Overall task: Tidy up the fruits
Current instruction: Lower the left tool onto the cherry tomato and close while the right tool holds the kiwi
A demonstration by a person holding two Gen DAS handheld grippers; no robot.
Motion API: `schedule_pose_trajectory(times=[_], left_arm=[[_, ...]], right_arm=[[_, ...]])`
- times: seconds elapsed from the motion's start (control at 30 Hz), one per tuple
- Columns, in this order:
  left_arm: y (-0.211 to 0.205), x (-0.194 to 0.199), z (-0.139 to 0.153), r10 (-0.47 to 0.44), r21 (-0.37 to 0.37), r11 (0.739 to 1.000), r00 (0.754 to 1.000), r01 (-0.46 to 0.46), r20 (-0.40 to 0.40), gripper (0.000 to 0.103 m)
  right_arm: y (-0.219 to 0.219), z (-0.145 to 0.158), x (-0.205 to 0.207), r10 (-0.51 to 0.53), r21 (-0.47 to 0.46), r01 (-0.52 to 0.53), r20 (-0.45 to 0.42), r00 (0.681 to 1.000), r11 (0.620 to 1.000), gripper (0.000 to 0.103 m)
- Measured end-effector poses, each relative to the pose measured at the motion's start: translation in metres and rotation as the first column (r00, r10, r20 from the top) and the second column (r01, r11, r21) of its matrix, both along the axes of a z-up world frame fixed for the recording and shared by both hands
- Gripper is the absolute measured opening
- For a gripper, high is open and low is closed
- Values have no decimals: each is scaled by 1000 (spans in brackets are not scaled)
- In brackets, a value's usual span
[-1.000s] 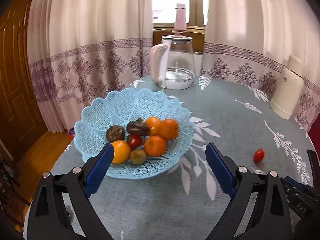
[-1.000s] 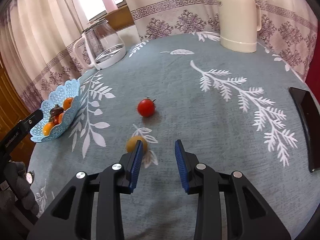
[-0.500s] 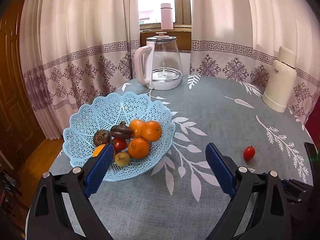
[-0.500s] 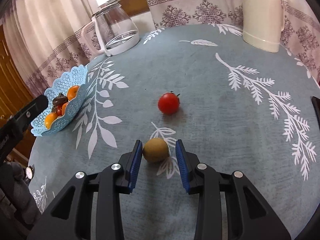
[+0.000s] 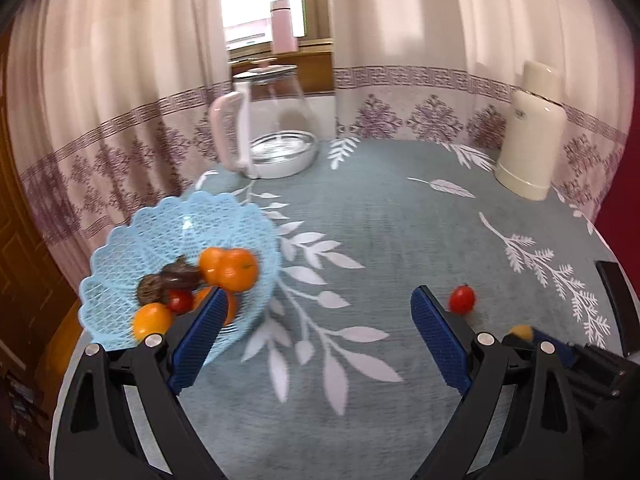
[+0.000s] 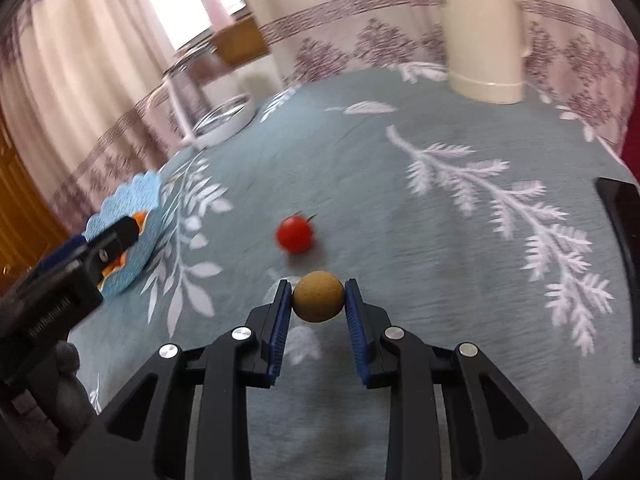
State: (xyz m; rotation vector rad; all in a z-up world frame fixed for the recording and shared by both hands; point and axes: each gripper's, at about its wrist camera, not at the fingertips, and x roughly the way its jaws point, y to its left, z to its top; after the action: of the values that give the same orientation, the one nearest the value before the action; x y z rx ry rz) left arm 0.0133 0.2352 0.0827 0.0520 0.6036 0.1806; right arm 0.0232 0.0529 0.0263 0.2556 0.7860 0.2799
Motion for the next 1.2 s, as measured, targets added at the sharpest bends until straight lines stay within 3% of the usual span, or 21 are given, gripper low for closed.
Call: schedule_pose_trajectory(times=[0.17, 0.47, 0.53, 0.77, 0.9, 1.13, 1.2], left_arm=[[-24, 14, -7, -87, -1, 996, 996, 87, -24, 94], [-54, 47, -35, -265, -122, 961, 955, 249, -134, 91], [-57, 54, -41, -289, -146, 953, 944, 267, -159, 81], [-61, 76, -64, -328, -227, 934, 916, 276, -234, 61], [-66, 80, -66, -342, -228, 929, 910, 291, -235, 54], [-72, 84, -66, -362, -227, 923, 901, 311, -237, 29], [-72, 84, -66, -364, -229, 922, 901, 313, -235, 27]], right_arm=[[-21, 2, 1, -60, 5, 60, 5, 998, 998, 28], [-45, 0, 5, -131, 21, 131, 2, 991, 991, 28], [-46, -1, 6, -132, 24, 132, 0, 991, 991, 28], [-44, -3, 5, -123, 29, 123, 0, 992, 992, 28], [-44, -5, 5, -122, 36, 122, -4, 993, 992, 28], [-43, -6, 4, -119, 37, 119, -3, 993, 992, 28], [-43, -6, 5, -120, 39, 120, -4, 993, 992, 28]])
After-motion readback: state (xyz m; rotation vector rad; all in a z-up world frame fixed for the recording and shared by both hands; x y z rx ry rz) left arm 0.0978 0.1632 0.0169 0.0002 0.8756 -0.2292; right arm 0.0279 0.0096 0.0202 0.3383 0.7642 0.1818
